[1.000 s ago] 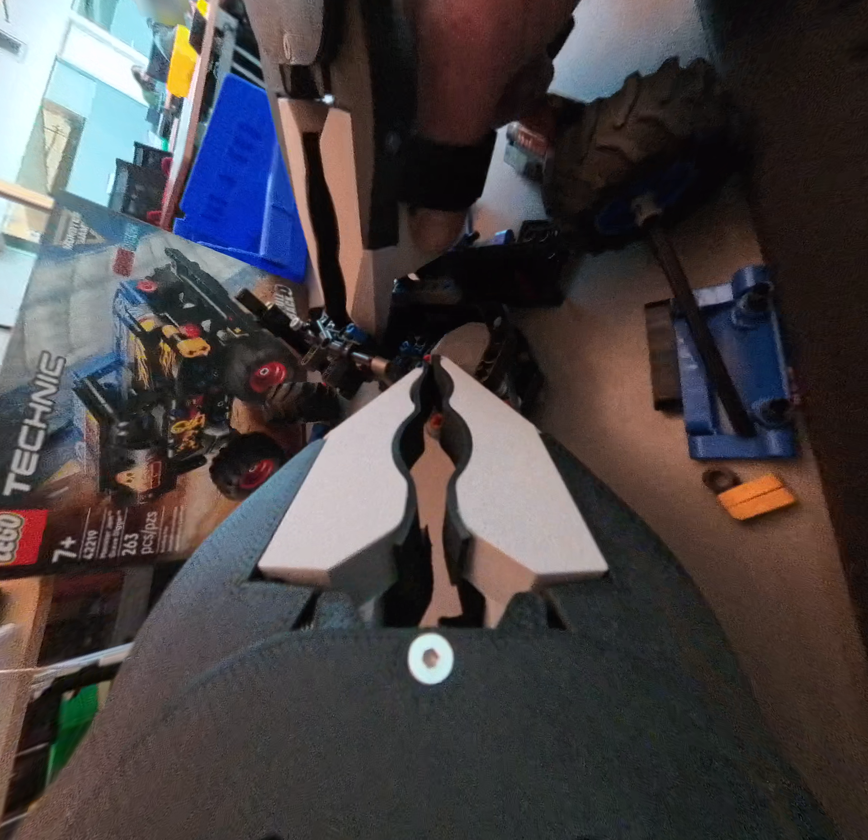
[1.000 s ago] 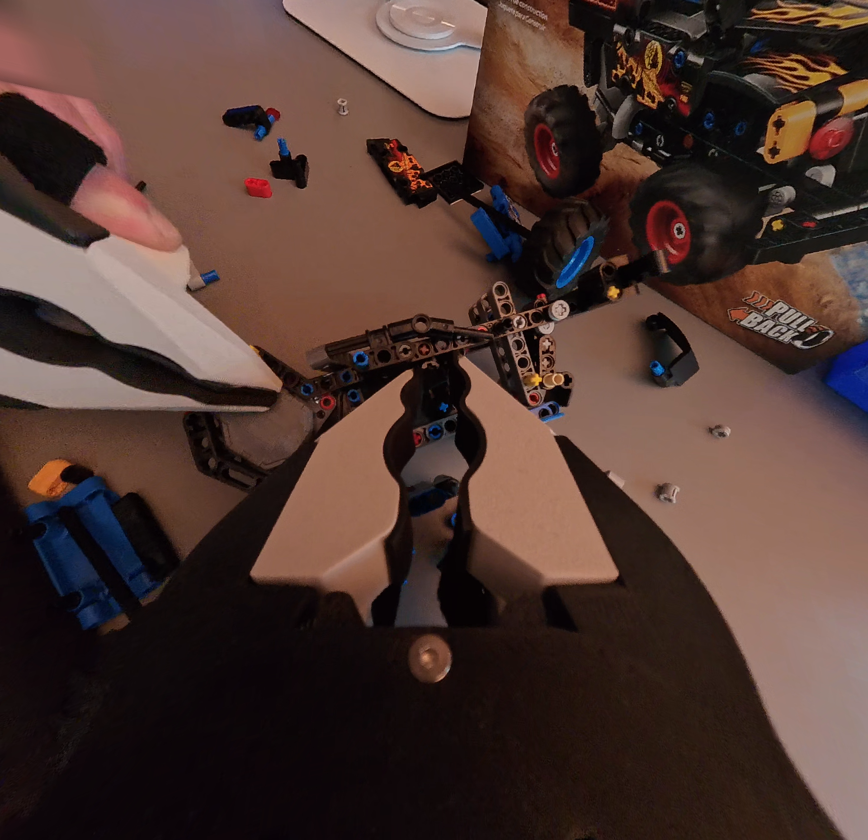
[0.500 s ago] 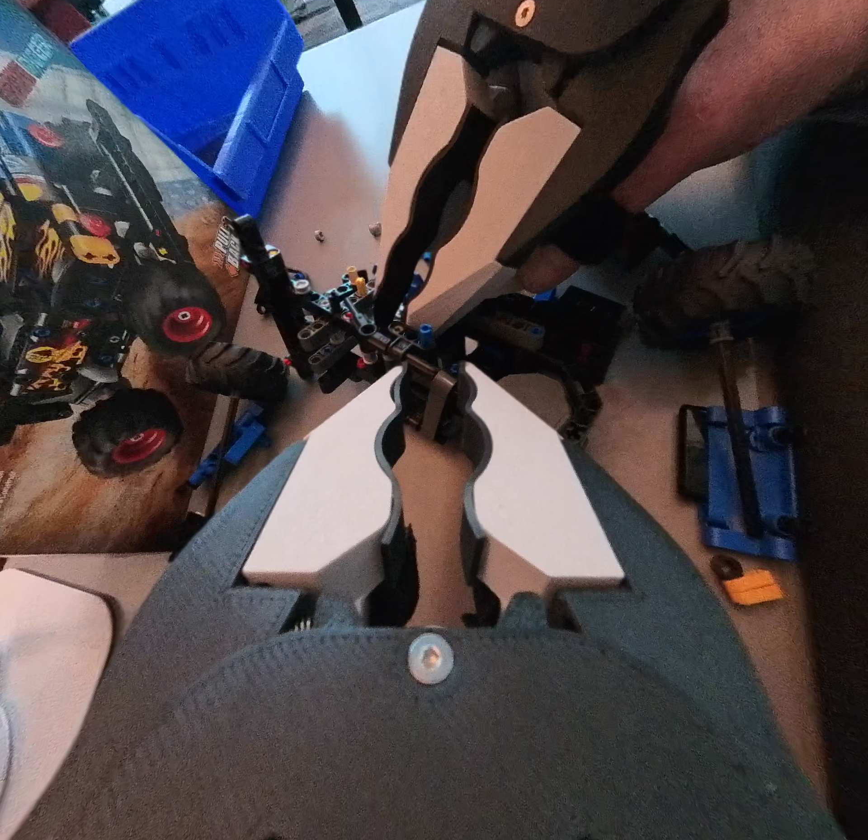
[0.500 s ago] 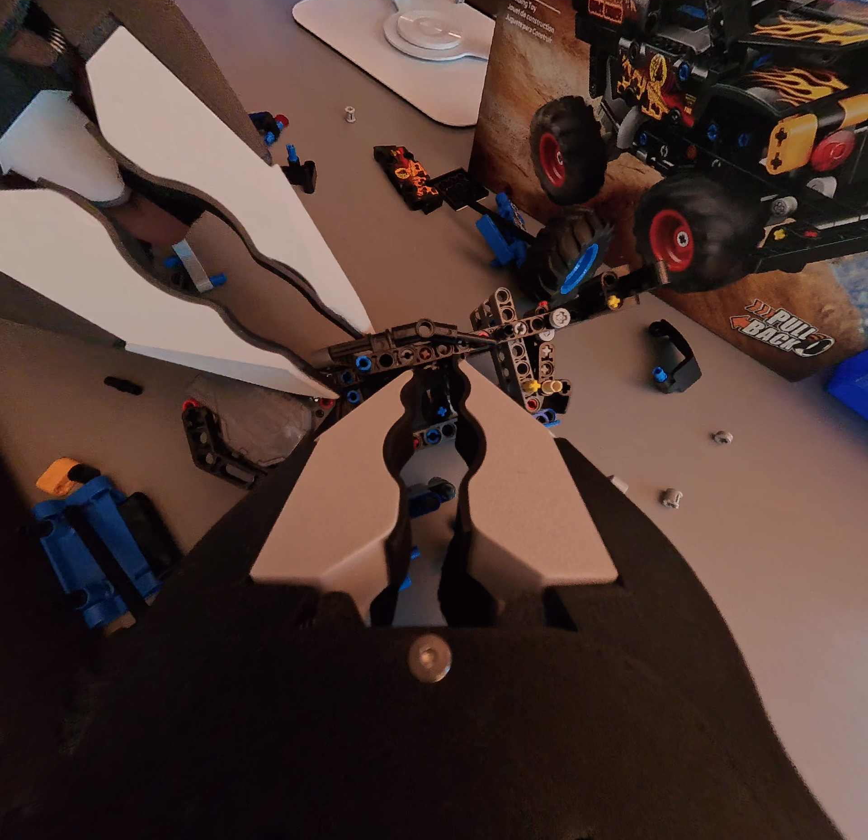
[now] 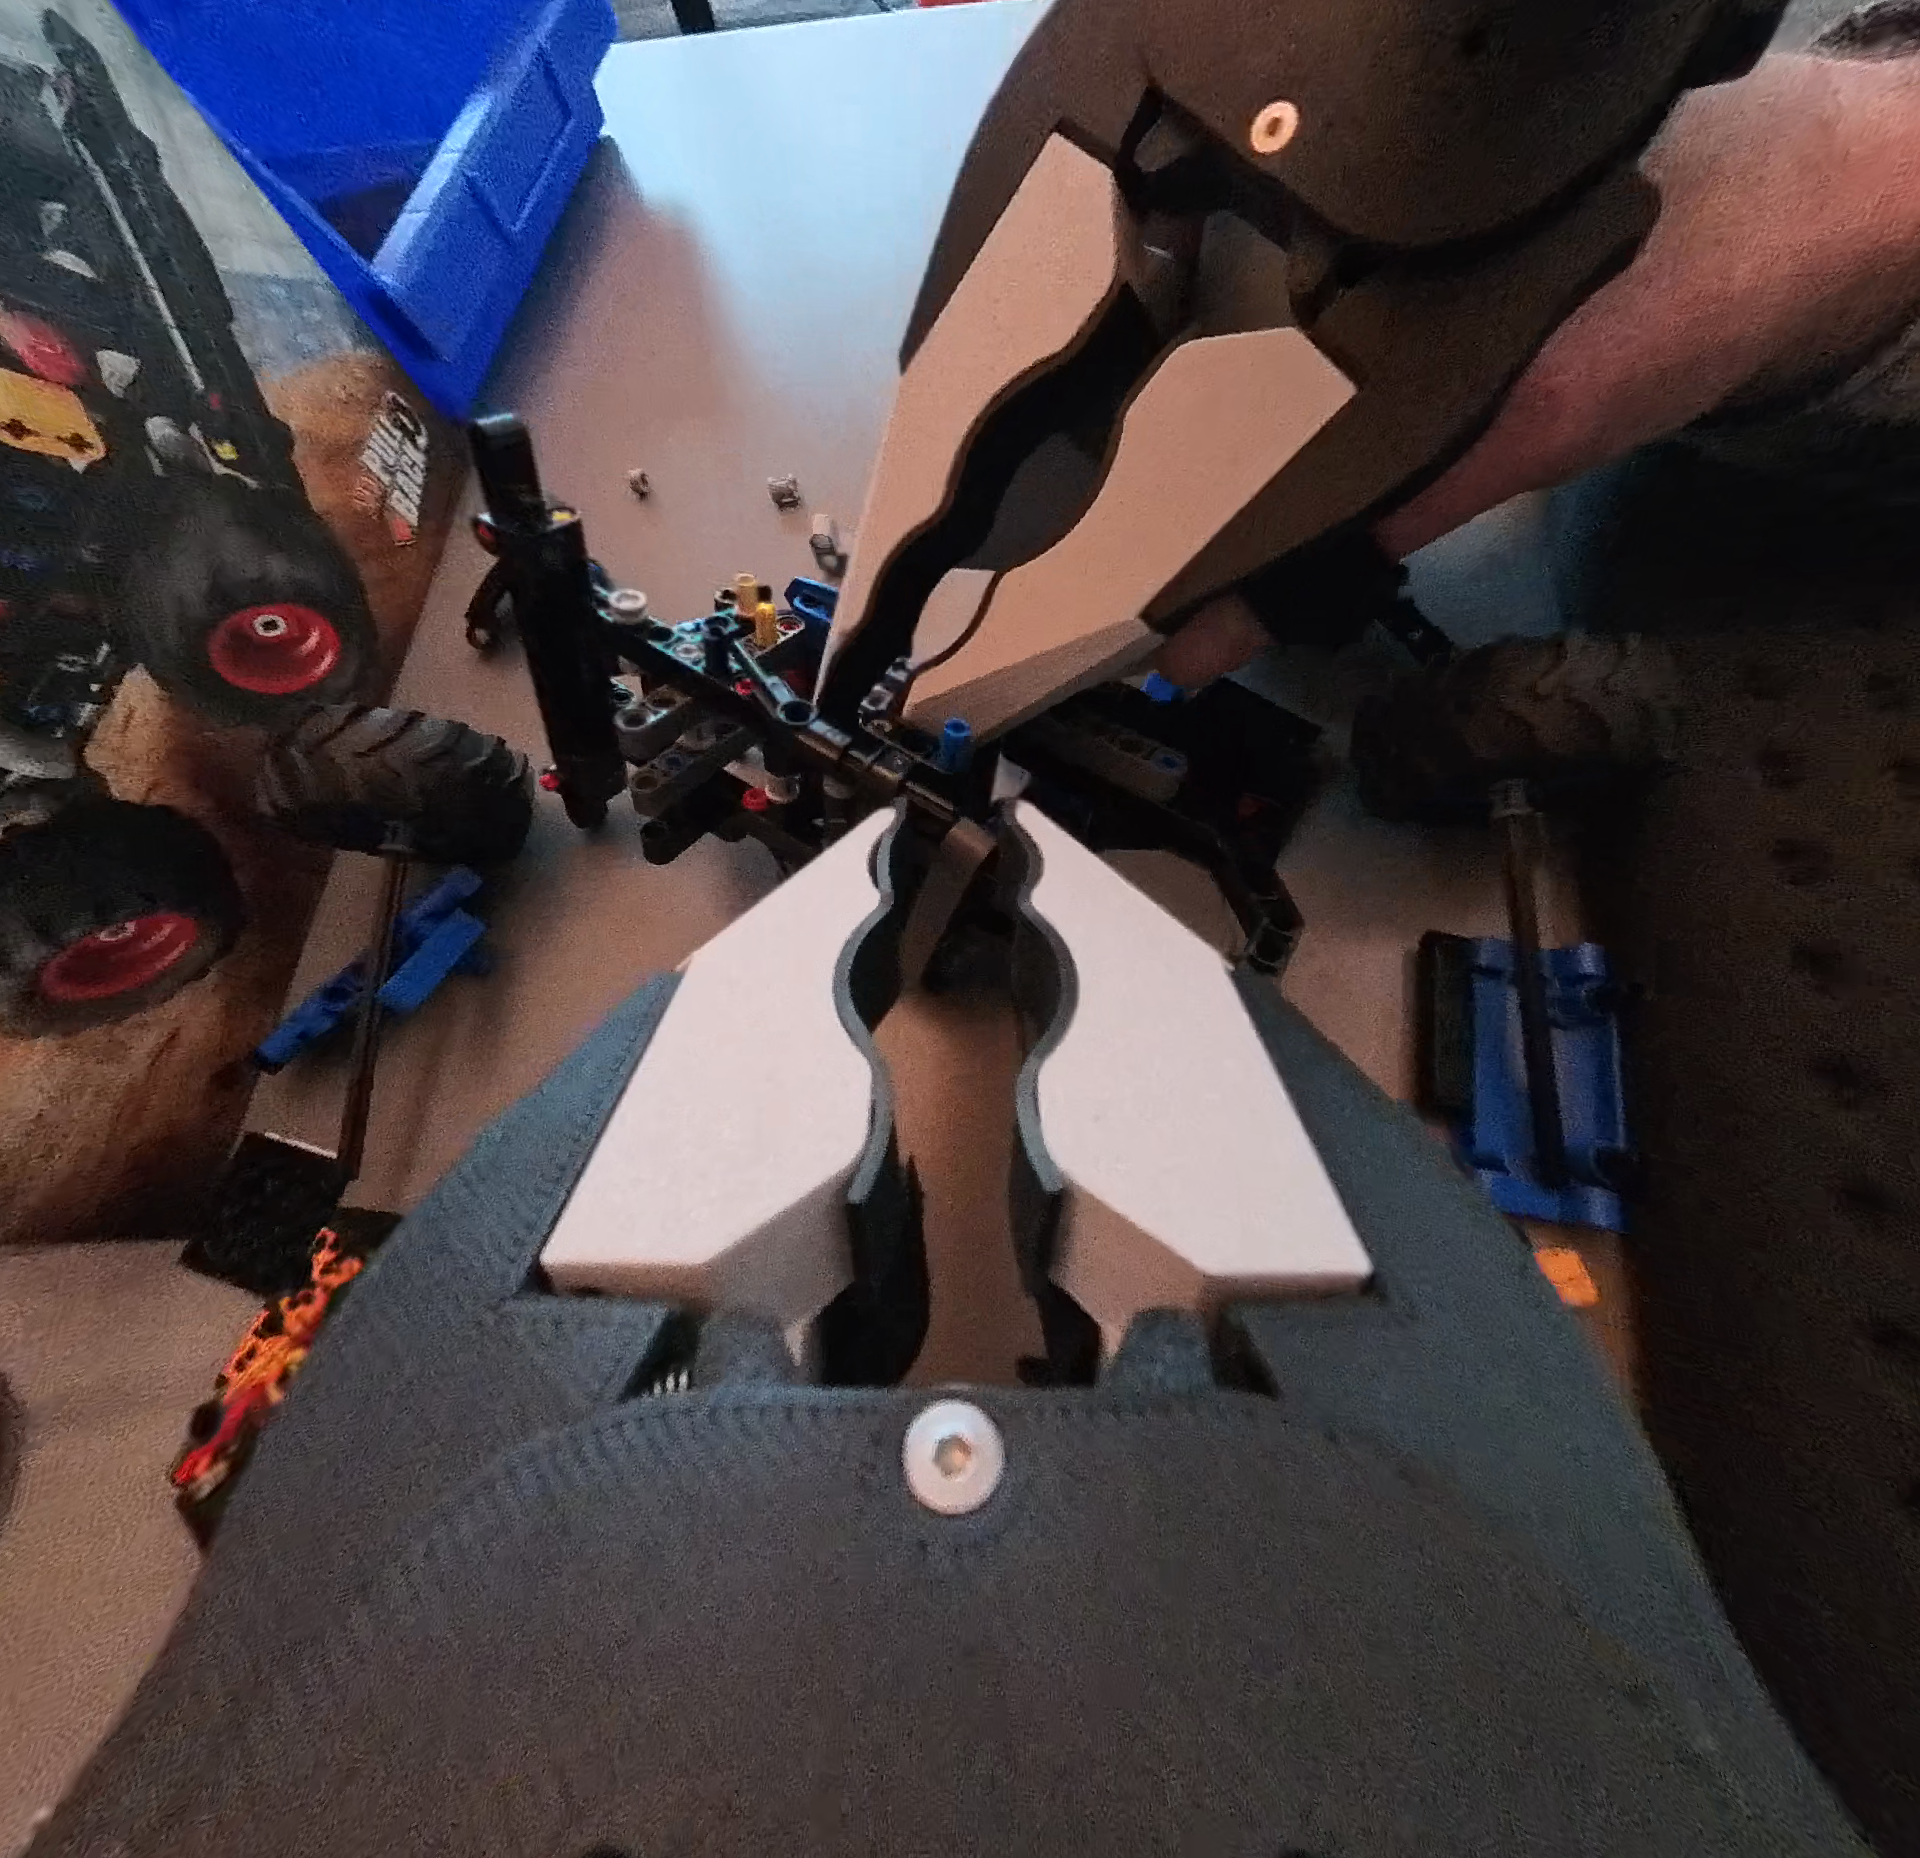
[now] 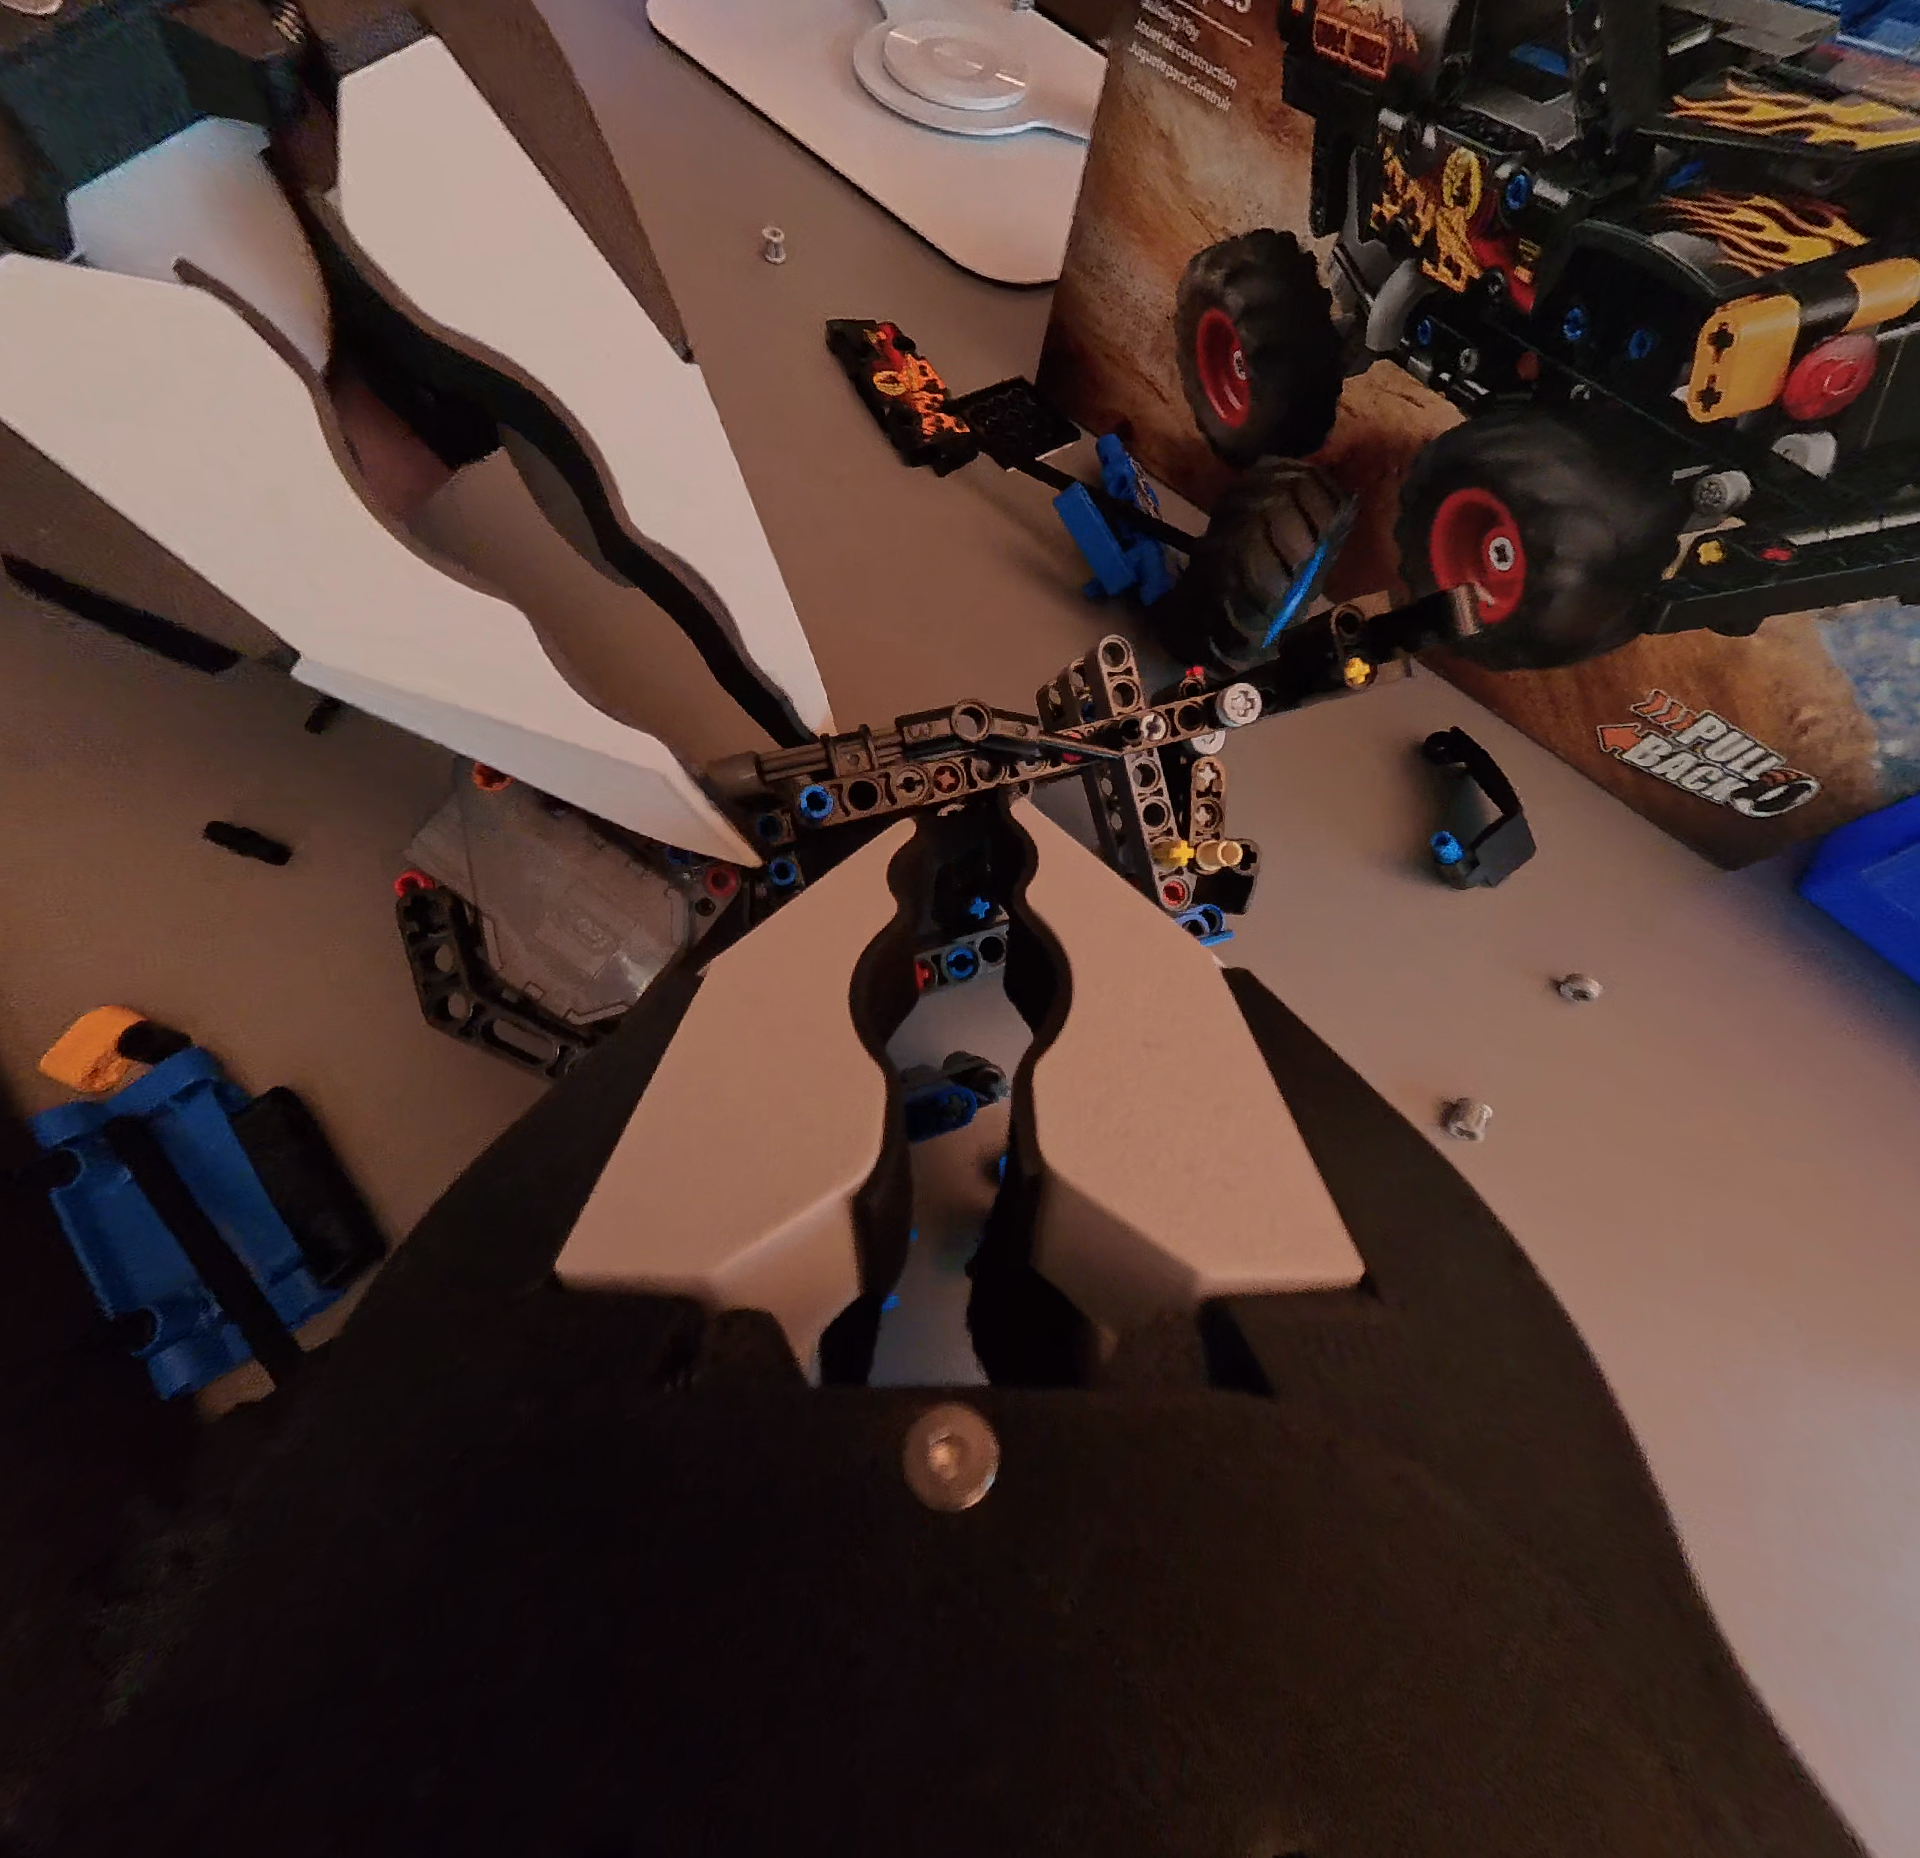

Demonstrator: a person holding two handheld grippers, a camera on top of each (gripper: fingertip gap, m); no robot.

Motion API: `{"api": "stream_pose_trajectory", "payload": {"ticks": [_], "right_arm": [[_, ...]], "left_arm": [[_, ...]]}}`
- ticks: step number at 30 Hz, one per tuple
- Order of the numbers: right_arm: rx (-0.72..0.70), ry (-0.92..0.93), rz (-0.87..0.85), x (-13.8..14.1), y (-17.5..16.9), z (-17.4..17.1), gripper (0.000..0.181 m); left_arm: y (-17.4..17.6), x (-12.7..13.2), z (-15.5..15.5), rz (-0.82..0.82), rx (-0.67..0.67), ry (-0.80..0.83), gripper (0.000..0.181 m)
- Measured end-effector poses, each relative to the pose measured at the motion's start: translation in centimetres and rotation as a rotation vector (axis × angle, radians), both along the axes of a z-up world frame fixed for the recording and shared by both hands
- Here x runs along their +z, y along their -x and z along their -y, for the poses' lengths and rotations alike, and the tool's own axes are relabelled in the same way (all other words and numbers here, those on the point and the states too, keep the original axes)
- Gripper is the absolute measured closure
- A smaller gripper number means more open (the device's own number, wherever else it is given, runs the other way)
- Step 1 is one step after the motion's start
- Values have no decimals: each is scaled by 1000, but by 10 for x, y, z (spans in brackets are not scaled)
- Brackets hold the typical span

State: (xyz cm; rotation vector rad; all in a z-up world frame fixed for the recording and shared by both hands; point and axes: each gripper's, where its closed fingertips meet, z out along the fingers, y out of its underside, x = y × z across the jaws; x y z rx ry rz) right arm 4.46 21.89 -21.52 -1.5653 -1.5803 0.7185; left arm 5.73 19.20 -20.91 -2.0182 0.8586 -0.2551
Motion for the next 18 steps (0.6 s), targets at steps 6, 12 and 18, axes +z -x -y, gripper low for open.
{"api": "stream_pose_trajectory", "payload": {"ticks": [6, 12, 18], "right_arm": [[45, -103, -35, 17, -11, -1, 169], [220, -293, -56, 37, -2, 7, 159], [437, -90, 96, 17, 2, 8, 166]], "left_arm": [[1, -5, 7, -100, -51, -44, 172], [-1, -5, 13, -64, -116, -22, 171], [-1, -5, 15, -52, -151, -26, 171]]}}
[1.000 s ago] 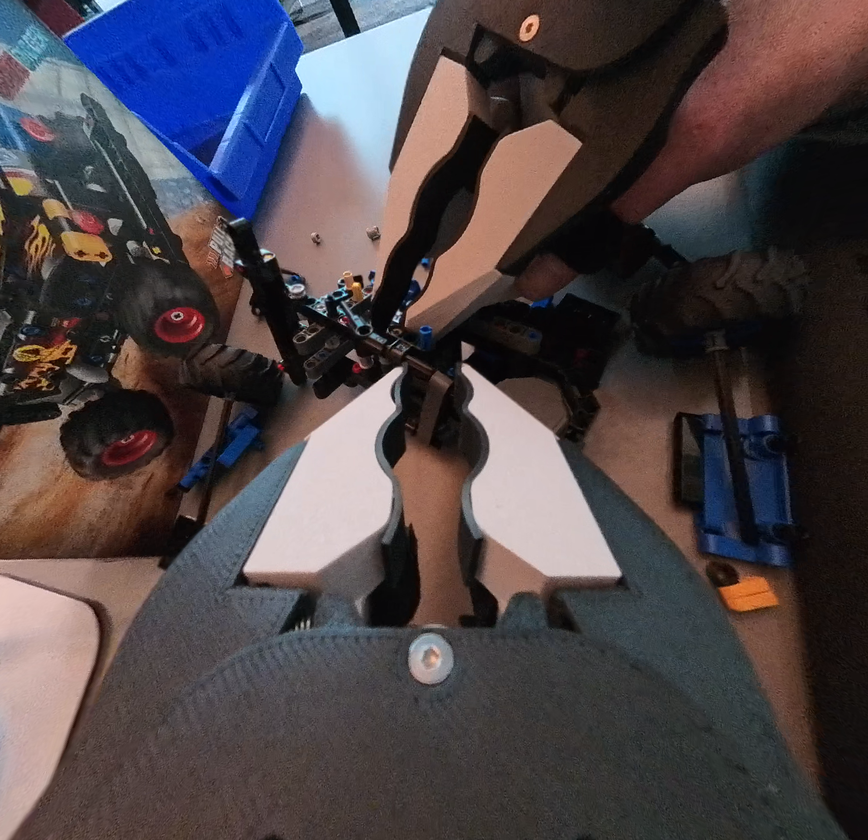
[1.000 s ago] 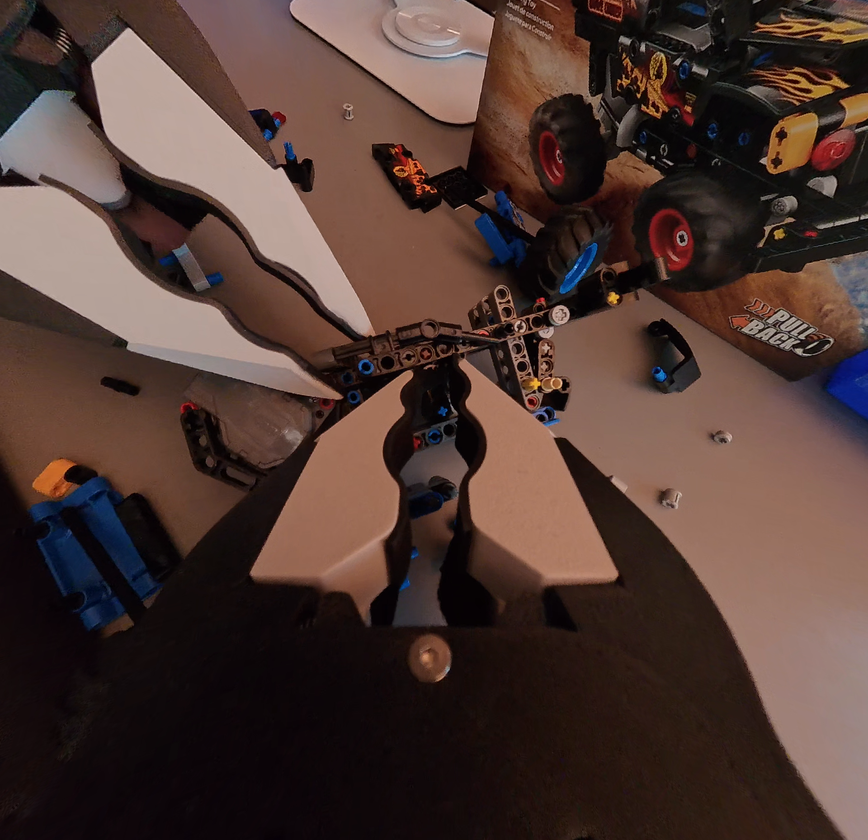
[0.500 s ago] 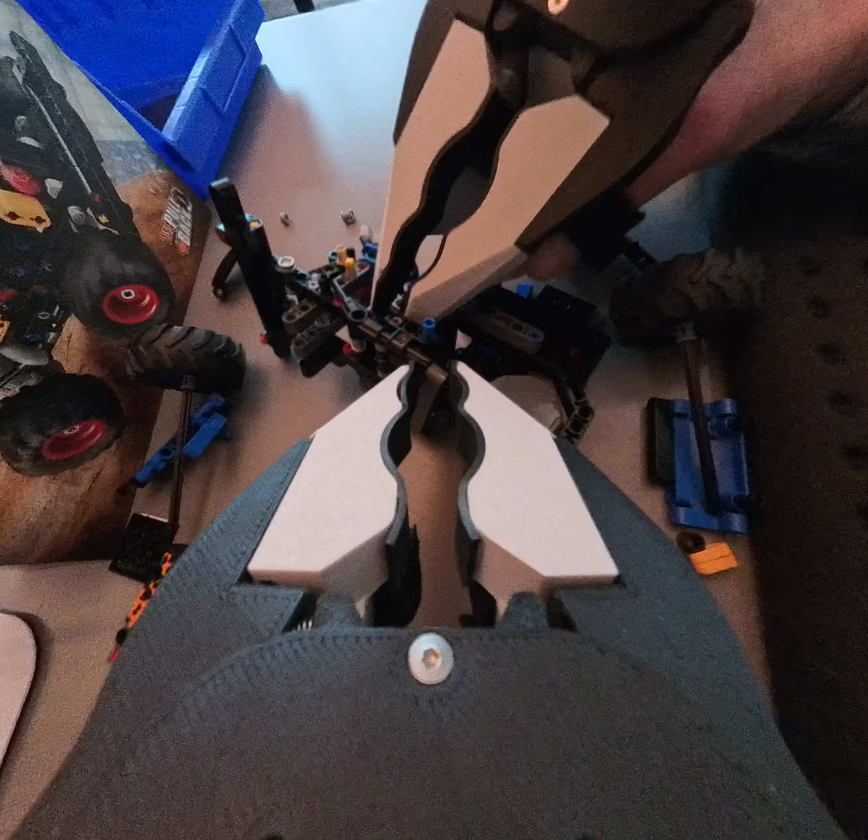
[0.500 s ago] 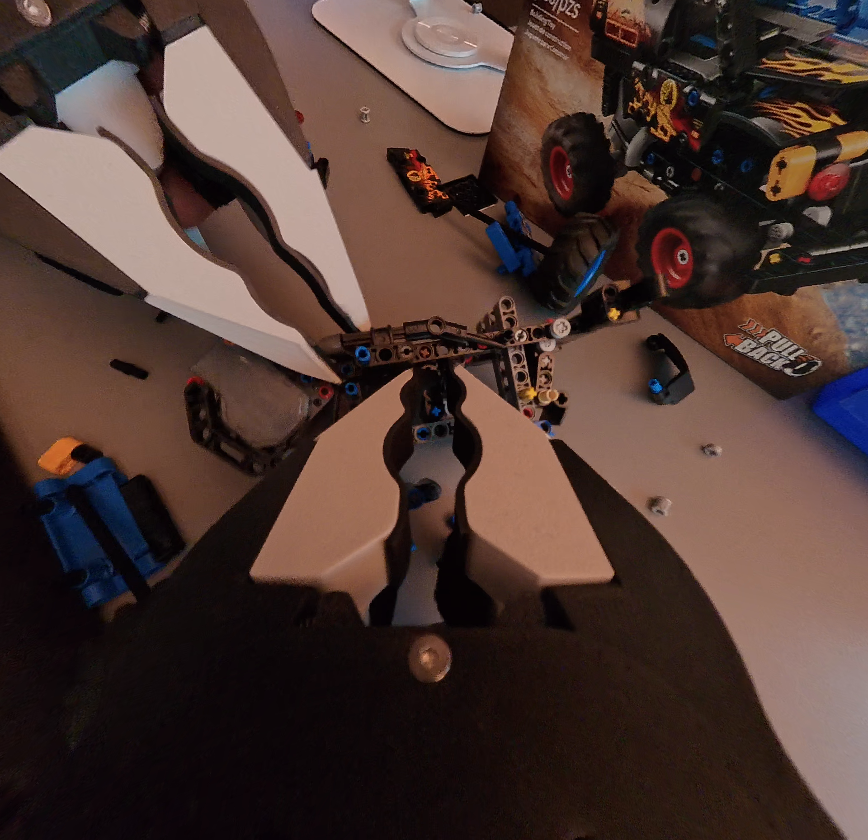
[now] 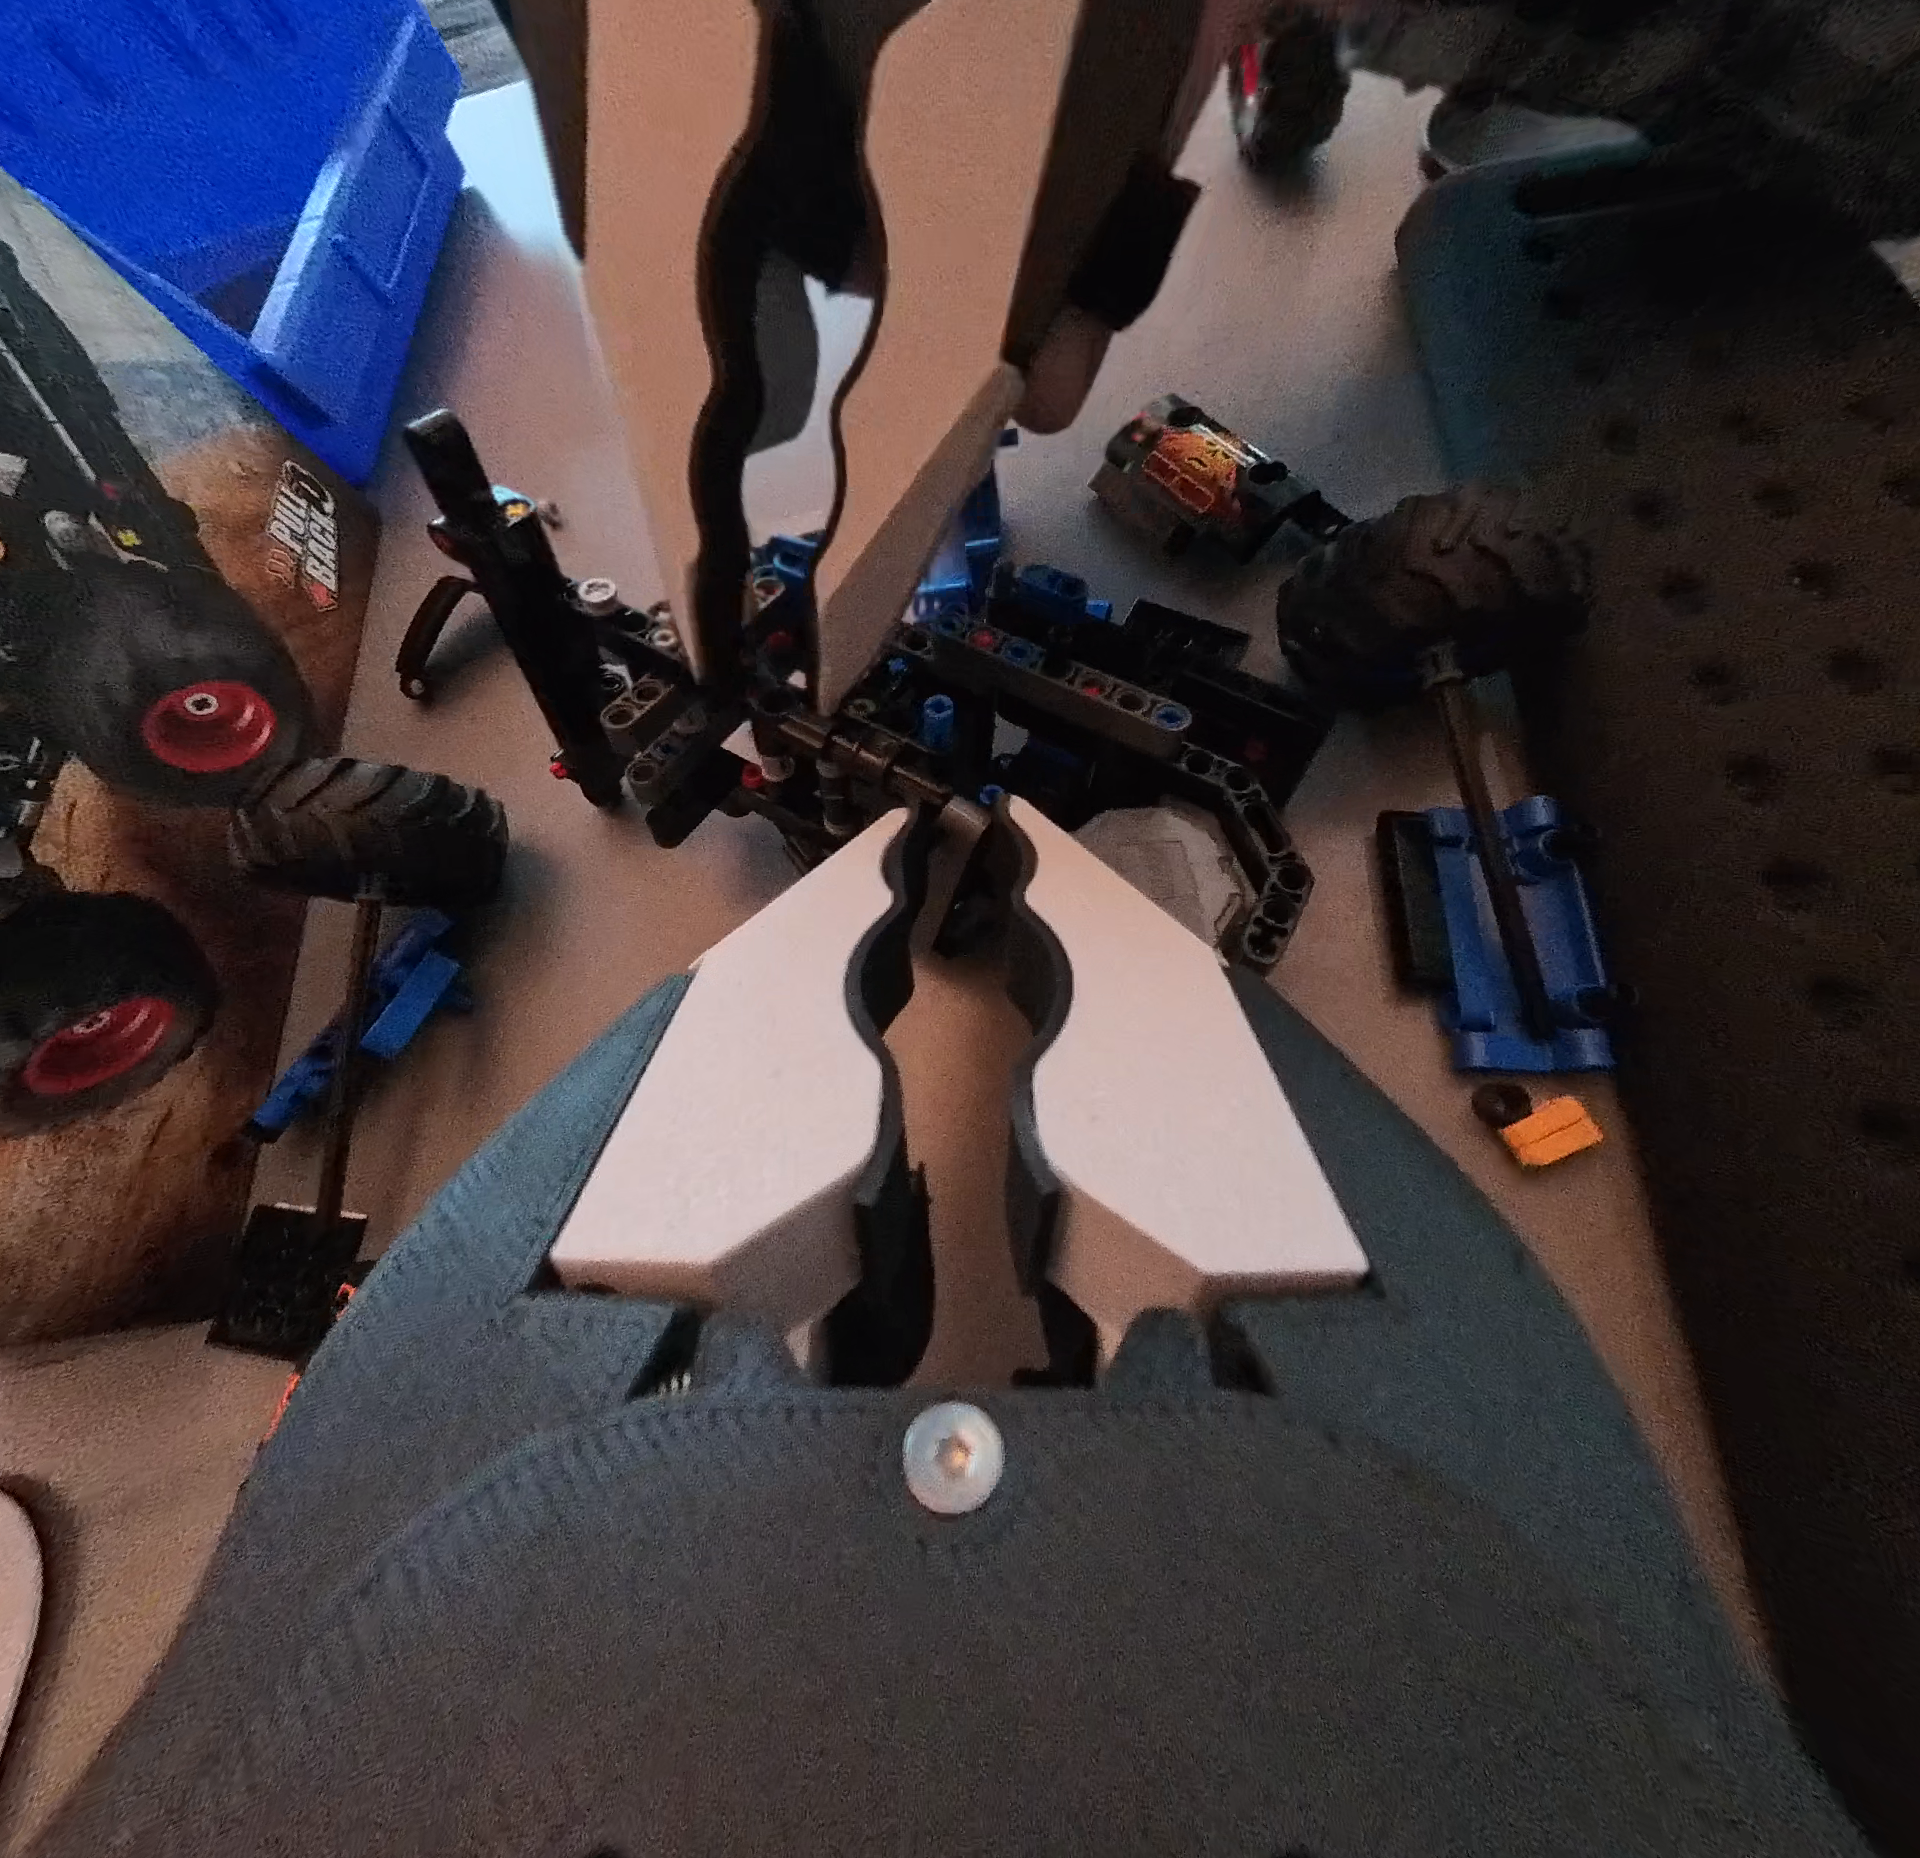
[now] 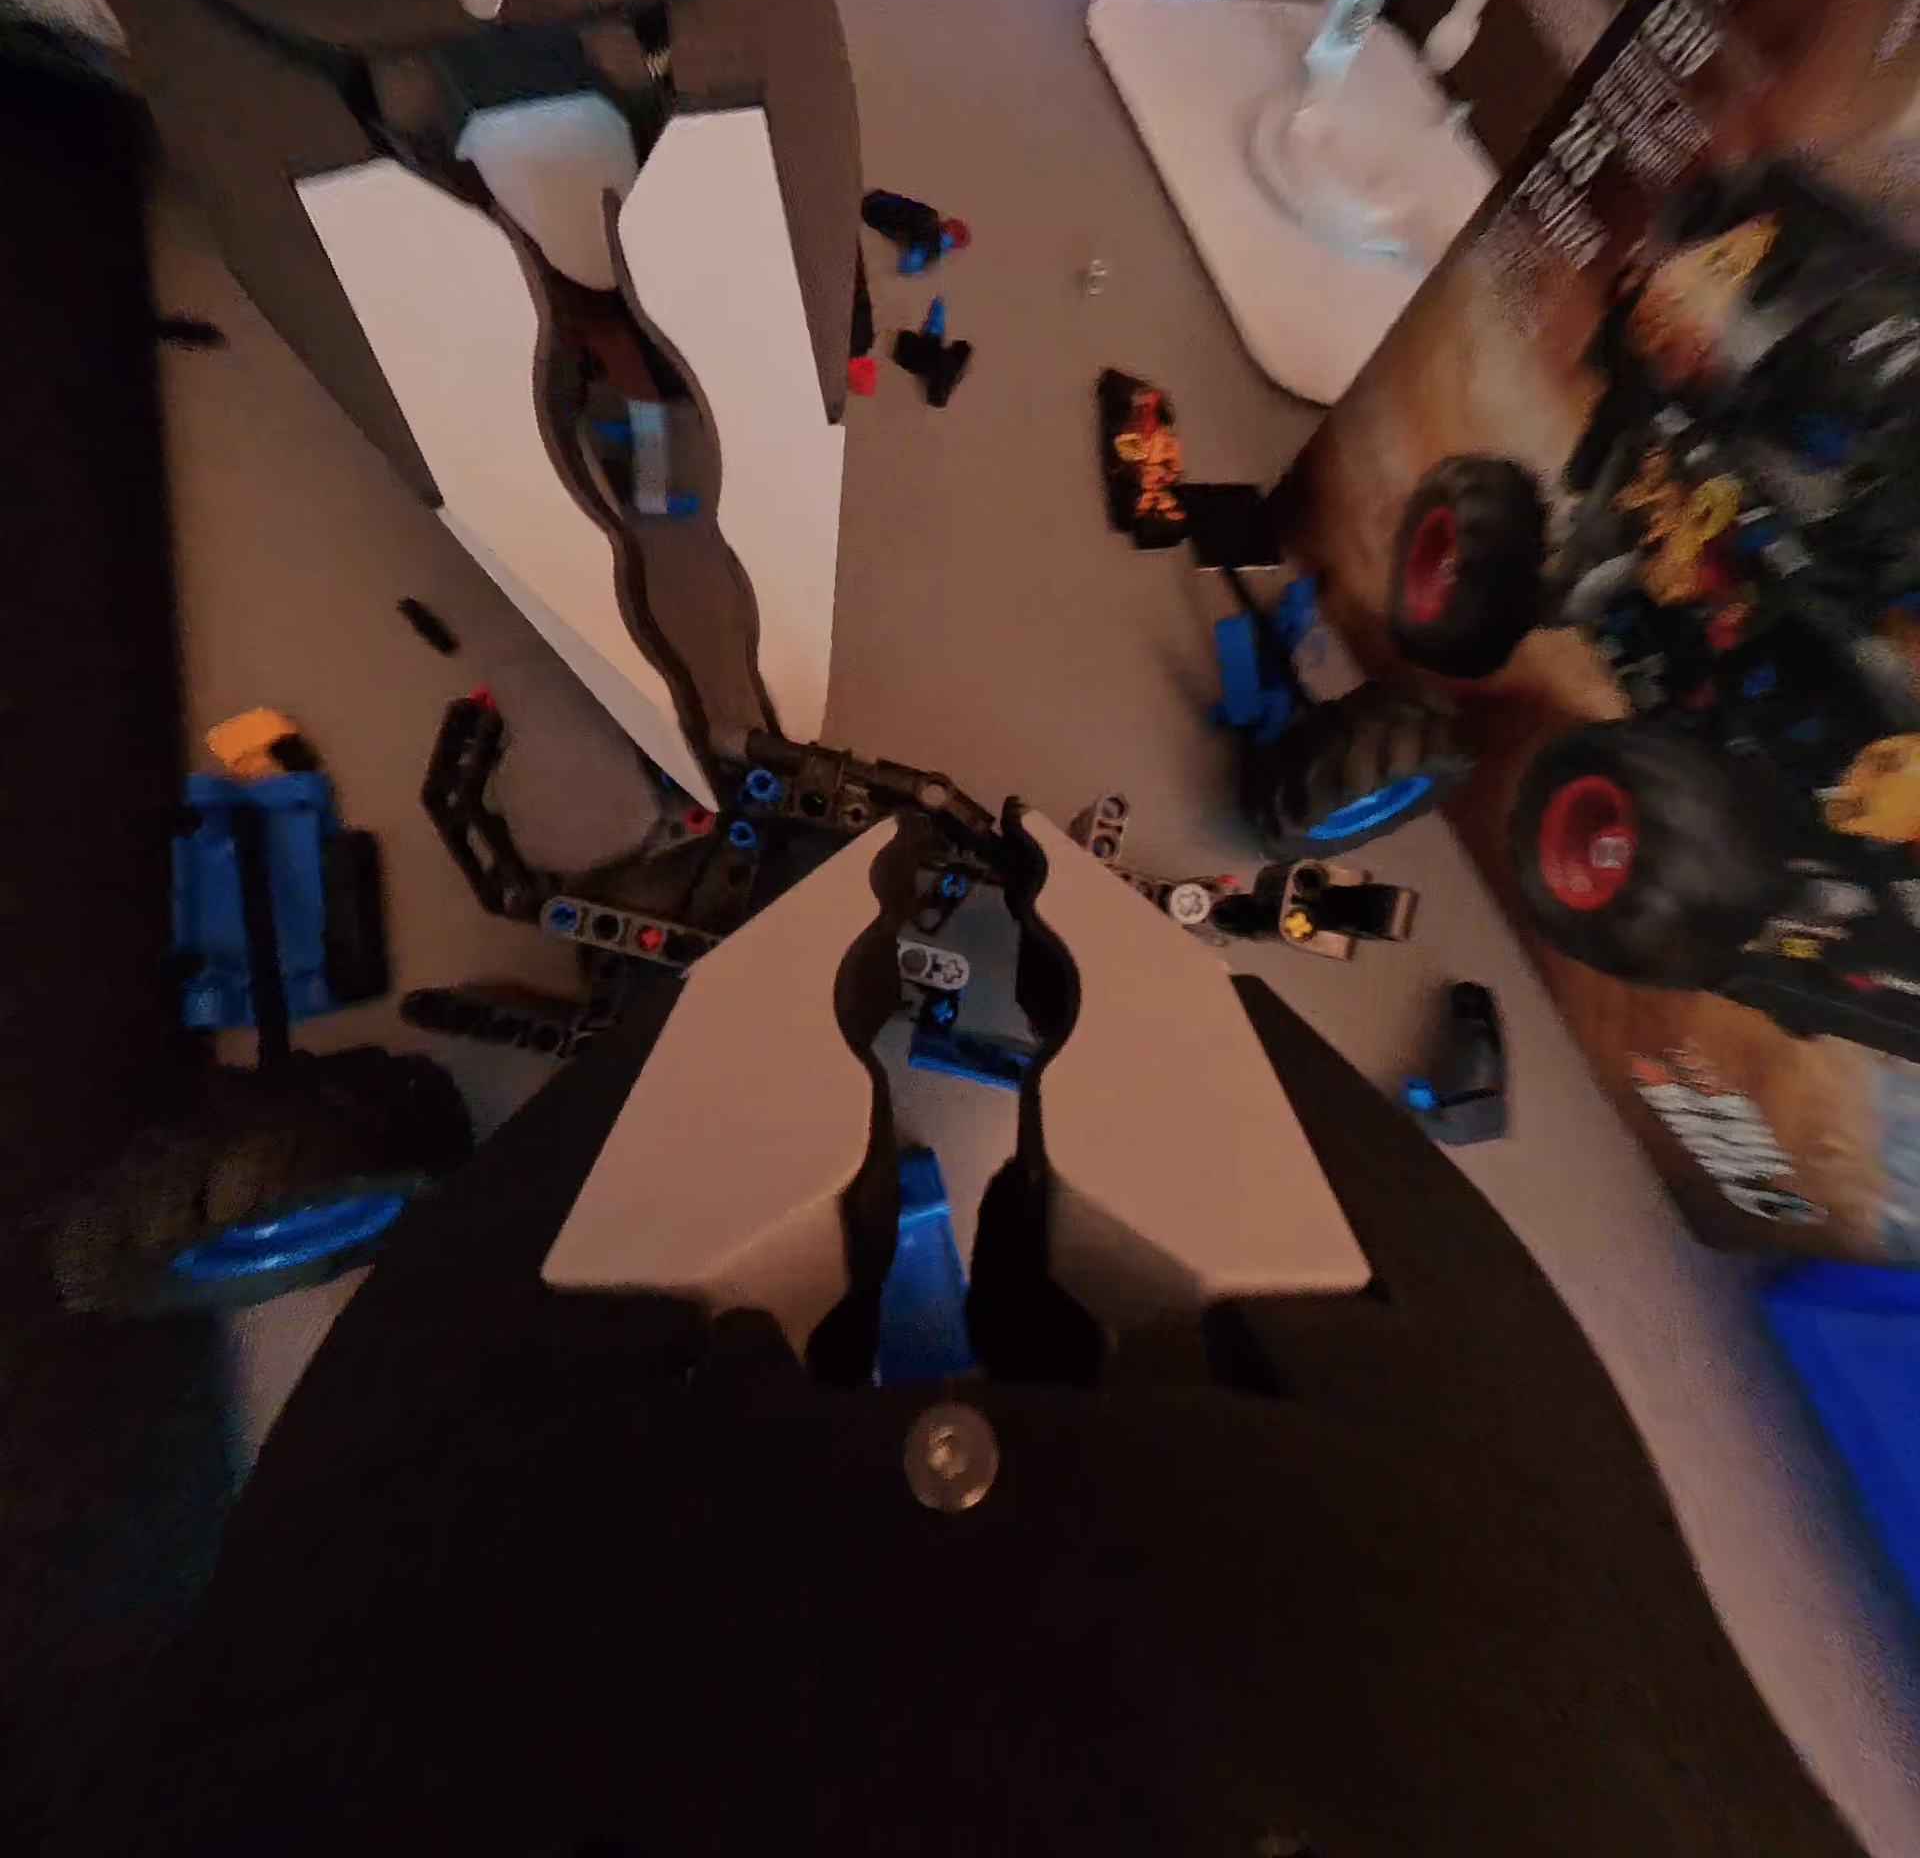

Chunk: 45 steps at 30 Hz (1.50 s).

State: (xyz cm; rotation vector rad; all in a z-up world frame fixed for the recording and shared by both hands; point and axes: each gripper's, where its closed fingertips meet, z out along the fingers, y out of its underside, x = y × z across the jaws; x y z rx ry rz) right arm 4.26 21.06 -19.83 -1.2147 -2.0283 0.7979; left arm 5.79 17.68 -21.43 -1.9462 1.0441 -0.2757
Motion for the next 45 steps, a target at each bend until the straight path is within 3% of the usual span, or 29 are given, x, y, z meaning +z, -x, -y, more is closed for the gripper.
{"api": "stream_pose_trajectory", "payload": {"ticks": [2, 3, 8, 19, 22, 24, 29, 31, 35, 37, 41, 45], "right_arm": [[73, 89, 39, 0, 1, 3, 168], [90, 81, 48, 0, 2, 3, 162], [162, 107, 77, -1, 7, 10, 170], [63, 5, -2, 1, 1, -5, 176], [-105, -127, -31, 7, -2, -41, 181], [-48, -14, -77, 16, -7, -31, 181], [-29, 61, -48, 14, -9, -14, 181], [-11, 46, -35, 12, -9, -1, 175], [-15, 41, 14, -4, -7, 9, 151], [-26, 77, 8, -2, -8, 8, 148], [-13, 127, -12, 6, -9, 20, 148], [-59, 151, 4, 2, -4, 30, 147]], "left_arm": [[0, 0, 3, -4, -28, 3, 171], [0, 0, 4, 0, -34, 9, 172], [4, 0, 7, 1, -46, 16, 171], [0, -2, 2, 18, -5, 15, 170], [-3, -2, 17, 27, -66, 46, 172], [-3, -3, 17, 14, -53, 15, 172], [4, -17, 11, -65, -18, 56, 169], [7, -18, 10, -105, -7, 44, 162], [7, 3, 8, 3, 0, 23, 160], [15, 8, 7, 34, 21, 22, 158], [35, 25, -7, -94, 88, -151, 153], [35, 21, -18, -363, 64, -315, 150]]}}
